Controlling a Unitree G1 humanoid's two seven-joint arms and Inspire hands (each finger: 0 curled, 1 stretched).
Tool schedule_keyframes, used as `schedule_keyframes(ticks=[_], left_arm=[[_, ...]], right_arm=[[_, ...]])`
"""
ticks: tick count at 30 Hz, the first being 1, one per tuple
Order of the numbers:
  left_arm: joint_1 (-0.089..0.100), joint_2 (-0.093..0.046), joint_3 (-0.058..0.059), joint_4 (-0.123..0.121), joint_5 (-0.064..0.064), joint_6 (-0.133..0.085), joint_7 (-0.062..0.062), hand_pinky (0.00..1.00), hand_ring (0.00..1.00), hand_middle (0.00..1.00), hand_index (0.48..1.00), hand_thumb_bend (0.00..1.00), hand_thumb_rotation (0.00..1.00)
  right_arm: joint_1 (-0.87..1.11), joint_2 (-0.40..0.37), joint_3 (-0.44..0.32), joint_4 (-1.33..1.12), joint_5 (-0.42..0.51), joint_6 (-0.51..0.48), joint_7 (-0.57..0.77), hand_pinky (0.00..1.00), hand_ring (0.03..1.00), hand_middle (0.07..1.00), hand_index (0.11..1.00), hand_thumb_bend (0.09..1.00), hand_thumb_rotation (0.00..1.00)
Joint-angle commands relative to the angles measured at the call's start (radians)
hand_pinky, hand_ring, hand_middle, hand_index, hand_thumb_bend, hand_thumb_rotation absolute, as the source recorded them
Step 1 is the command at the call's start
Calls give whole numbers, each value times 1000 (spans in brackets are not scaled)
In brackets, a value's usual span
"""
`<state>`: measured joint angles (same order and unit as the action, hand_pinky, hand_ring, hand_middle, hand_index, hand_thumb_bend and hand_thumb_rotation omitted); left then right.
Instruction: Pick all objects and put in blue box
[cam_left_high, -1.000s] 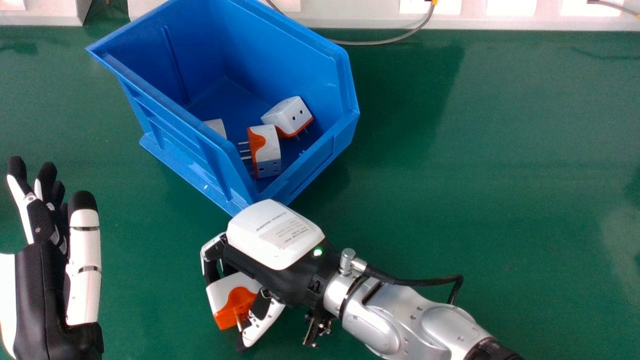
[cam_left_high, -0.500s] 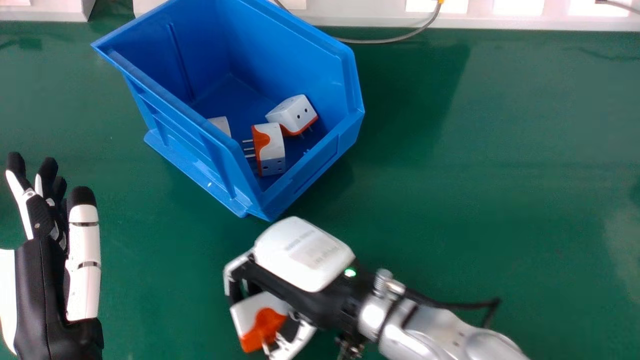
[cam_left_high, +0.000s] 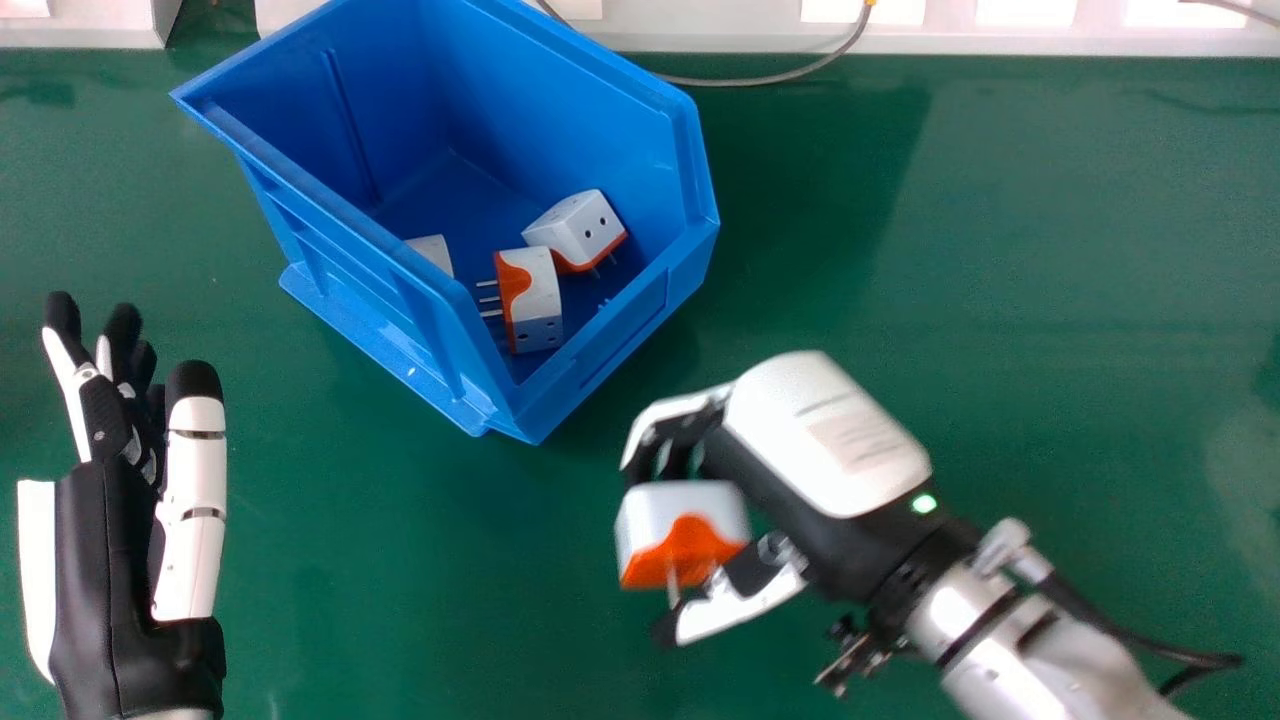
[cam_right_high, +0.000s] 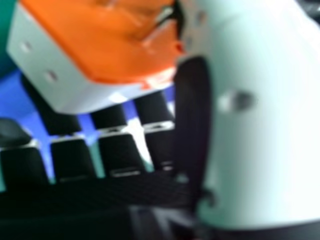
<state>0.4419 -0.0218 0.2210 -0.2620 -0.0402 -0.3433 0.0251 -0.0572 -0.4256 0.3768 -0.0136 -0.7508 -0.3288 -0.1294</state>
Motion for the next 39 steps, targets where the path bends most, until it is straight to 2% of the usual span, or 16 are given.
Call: schedule_keyframes(ticks=[1,3,4,6,7,10,12,15,19,20,22,24,27,29,34,39], left_arm=[[-5,3,2,-8,-10,-29,-2,1000,1000,997,1000,381,771],[-8,4,2,-4,-10,-31,-2,1000,1000,997,1000,388,766],[-9,6,3,-1,2,-35,2,1000,1000,999,1000,389,775],[-9,4,4,-5,12,-31,10,1000,1000,995,1000,382,793],[-10,1,4,-6,9,-29,12,1000,999,992,998,379,792],[-13,8,7,-2,-6,-33,2,1000,999,991,997,361,771],[-13,18,12,5,7,-42,0,1000,1000,995,1000,363,770],[-12,23,16,10,15,-50,2,1000,999,990,998,343,790],[-12,16,12,-4,11,-33,7,1000,993,981,984,361,784],[-12,18,11,-3,15,-37,7,1000,990,979,980,376,787],[-11,23,8,-3,17,-47,-1,1000,993,985,986,390,815],[-7,25,3,-10,18,-49,-8,1000,997,990,995,384,841],[2,22,1,-16,21,-57,-7,1000,993,983,988,380,834],[7,24,4,-13,21,-65,-6,1000,993,982,984,367,842],[20,28,13,-21,2,-56,-10,1000,992,980,982,379,787],[39,21,9,-51,19,-26,7,1000,987,976,974,345,782]], right_arm=[[-27,0,-40,-49,12,-23,-28,88,128,191,470,487,149],[-48,2,-66,-68,16,-10,-12,81,119,181,470,485,152],[-65,6,-78,-72,21,-13,-14,81,119,180,470,485,154],[-102,13,-97,-76,19,-21,-27,82,119,182,470,485,153],[-124,18,-103,-74,18,-28,-34,83,120,183,469,485,153],[-198,42,-111,-70,7,-20,-32,79,118,180,469,484,152],[-243,69,-108,-65,11,-2,-19,80,122,184,469,482,157],[-312,120,-93,-37,7,-1,-34,72,112,173,469,483,158],[-436,178,-59,20,-14,3,-29,73,117,188,469,480,161],[-475,194,-49,42,-31,11,-37,68,111,181,469,480,161],[-545,225,-35,86,-53,28,-44,61,103,172,469,482,159],[-616,250,-25,142,-63,35,-53,64,109,182,469,485,155],[-731,281,-12,251,-69,19,-89,70,120,198,470,487,147],[-794,298,-4,327,-74,8,-124,64,112,188,470,490,141],[-928,342,23,524,-87,23,-176,74,122,198,471,492,136],[-1040,406,34,753,-51,58,-186,118,173,255,473,494,136]])
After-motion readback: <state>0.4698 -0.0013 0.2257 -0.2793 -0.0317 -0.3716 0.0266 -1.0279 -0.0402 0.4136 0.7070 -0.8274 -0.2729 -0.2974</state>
